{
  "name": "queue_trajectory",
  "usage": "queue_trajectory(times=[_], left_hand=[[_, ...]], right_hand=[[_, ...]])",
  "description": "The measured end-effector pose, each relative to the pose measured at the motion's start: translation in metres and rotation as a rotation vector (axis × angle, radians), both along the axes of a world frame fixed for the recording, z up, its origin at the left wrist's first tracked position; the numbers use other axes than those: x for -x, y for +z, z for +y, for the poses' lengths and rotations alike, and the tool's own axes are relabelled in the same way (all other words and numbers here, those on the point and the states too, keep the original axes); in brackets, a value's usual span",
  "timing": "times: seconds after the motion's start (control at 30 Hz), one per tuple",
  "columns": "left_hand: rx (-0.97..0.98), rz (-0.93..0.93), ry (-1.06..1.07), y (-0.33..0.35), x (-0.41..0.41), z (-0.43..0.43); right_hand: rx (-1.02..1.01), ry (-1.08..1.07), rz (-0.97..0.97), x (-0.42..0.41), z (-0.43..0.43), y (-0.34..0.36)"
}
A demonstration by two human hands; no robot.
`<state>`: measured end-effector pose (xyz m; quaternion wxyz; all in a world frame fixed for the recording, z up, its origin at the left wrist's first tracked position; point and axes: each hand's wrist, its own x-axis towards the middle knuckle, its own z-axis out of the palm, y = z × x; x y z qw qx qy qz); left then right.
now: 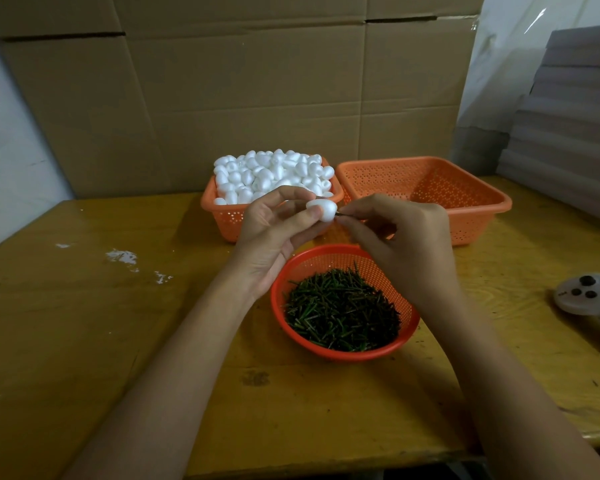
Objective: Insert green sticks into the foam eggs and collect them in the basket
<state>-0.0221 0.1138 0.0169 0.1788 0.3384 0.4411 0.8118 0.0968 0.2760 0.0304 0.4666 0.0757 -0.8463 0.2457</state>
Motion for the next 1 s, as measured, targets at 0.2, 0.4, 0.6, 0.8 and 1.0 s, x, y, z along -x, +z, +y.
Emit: queue_trajectory(times=[0.2,0.4,0.6,0.8,1.0], left_hand=[[0.000,0.023,0.031,0.001,-0.002,0.001],[0.014,0.062,0.070,0.001,-0.003,0.000],[0.024,0.081,0.092,0.003,-0.005,0.000],[0.018,0.071,0.088,0.002,-0.004,0.000],[0.002,0.052,0.088,0.002,-0.004,0.001]], right_hand=[[0.015,-0.002,-0.009,0.001,-0.001,-0.001],[0.092,0.037,-0.064,0.003,-0.002,-0.002],[0.140,0.088,-0.113,0.003,-0.007,-0.002],[0.162,0.141,-0.134,0.003,-0.010,-0.002],[0.187,0.164,-0.131,0.003,-0.011,-0.004]])
